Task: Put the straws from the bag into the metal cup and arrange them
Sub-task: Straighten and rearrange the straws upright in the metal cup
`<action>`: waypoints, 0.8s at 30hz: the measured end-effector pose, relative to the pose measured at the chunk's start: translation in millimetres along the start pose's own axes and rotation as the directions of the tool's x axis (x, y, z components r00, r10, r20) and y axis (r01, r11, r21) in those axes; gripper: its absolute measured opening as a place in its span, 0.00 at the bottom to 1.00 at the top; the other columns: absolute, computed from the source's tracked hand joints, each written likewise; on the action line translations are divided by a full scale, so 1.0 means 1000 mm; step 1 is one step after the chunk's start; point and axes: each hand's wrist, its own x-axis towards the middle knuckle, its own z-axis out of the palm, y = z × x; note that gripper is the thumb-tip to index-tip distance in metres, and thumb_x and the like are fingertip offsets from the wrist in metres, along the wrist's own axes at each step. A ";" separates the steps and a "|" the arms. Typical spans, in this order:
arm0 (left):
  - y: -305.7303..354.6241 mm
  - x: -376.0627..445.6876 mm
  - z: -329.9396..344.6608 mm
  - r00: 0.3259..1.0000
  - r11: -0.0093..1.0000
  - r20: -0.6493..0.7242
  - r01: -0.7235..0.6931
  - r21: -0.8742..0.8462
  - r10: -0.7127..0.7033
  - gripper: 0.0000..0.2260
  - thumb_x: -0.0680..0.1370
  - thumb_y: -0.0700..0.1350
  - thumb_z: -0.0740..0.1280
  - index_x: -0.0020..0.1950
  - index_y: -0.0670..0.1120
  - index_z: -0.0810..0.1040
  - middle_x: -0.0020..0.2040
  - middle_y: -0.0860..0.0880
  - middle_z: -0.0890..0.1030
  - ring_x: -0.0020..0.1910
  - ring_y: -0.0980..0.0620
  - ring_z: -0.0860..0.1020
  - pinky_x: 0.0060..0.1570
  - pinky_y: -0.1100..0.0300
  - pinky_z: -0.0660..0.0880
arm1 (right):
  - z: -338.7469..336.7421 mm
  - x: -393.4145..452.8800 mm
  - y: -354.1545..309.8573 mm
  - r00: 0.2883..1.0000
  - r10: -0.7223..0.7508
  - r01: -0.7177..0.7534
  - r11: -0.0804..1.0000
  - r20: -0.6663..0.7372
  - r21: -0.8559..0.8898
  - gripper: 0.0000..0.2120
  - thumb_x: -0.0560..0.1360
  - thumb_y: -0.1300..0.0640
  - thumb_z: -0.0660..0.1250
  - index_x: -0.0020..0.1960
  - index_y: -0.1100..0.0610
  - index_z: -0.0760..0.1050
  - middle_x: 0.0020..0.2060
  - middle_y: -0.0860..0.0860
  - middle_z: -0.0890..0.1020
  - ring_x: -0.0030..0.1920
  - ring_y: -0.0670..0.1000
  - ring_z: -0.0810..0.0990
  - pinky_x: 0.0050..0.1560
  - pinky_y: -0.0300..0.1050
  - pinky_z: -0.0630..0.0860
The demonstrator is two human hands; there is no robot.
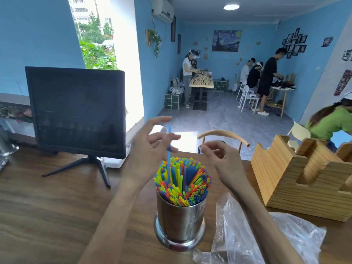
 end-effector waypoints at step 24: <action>-0.039 -0.002 -0.006 0.914 0.916 0.351 0.055 0.396 -0.206 0.01 0.75 0.50 0.76 0.44 0.57 0.85 0.50 0.63 0.84 0.52 0.67 0.80 0.48 0.69 0.75 | -0.005 0.035 0.026 0.842 0.273 -0.368 0.922 0.466 0.125 0.12 0.72 0.53 0.77 0.50 0.60 0.87 0.45 0.55 0.88 0.44 0.49 0.85 0.46 0.43 0.82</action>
